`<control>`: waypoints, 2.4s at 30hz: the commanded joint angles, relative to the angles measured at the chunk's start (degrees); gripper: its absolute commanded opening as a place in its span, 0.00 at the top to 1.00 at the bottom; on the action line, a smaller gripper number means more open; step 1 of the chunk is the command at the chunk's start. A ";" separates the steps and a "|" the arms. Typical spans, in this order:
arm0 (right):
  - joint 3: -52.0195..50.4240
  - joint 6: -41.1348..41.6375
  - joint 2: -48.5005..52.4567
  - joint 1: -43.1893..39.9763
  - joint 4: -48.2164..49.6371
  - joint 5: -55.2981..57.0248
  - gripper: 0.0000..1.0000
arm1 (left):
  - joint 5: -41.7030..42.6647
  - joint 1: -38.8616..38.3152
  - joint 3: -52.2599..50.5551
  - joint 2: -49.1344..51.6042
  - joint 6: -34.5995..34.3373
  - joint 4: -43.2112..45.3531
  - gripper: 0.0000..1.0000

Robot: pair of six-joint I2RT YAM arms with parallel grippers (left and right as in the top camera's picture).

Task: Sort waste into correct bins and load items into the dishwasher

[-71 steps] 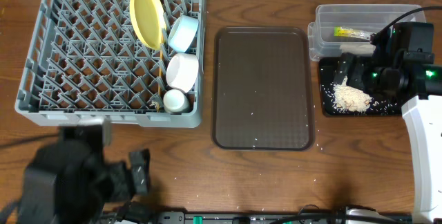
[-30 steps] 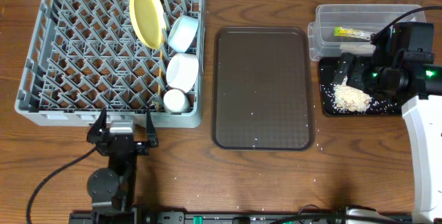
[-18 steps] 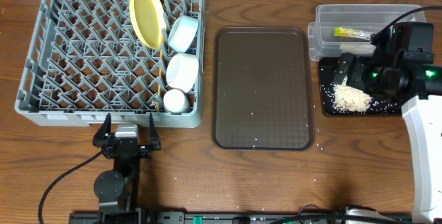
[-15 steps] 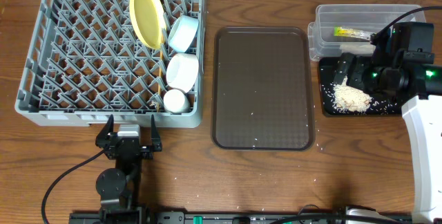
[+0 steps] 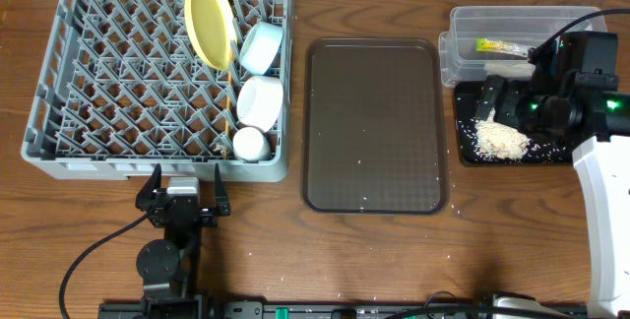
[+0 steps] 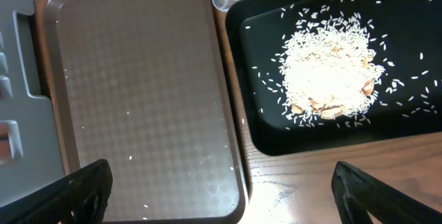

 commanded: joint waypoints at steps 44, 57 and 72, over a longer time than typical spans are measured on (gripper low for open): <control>-15.28 -9.62 -30.49 4.79 22.71 5.84 0.01 | 0.44 -0.09 -0.72 -0.33 0.79 -2.36 0.02; -60.46 -20.09 -65.94 5.60 46.42 -0.22 0.01 | 0.44 -0.09 -0.72 -0.33 0.79 -2.34 0.02; -78.09 -20.11 -78.62 9.55 57.37 -0.02 0.01 | 0.42 -0.09 -0.72 -0.33 0.79 -2.36 0.02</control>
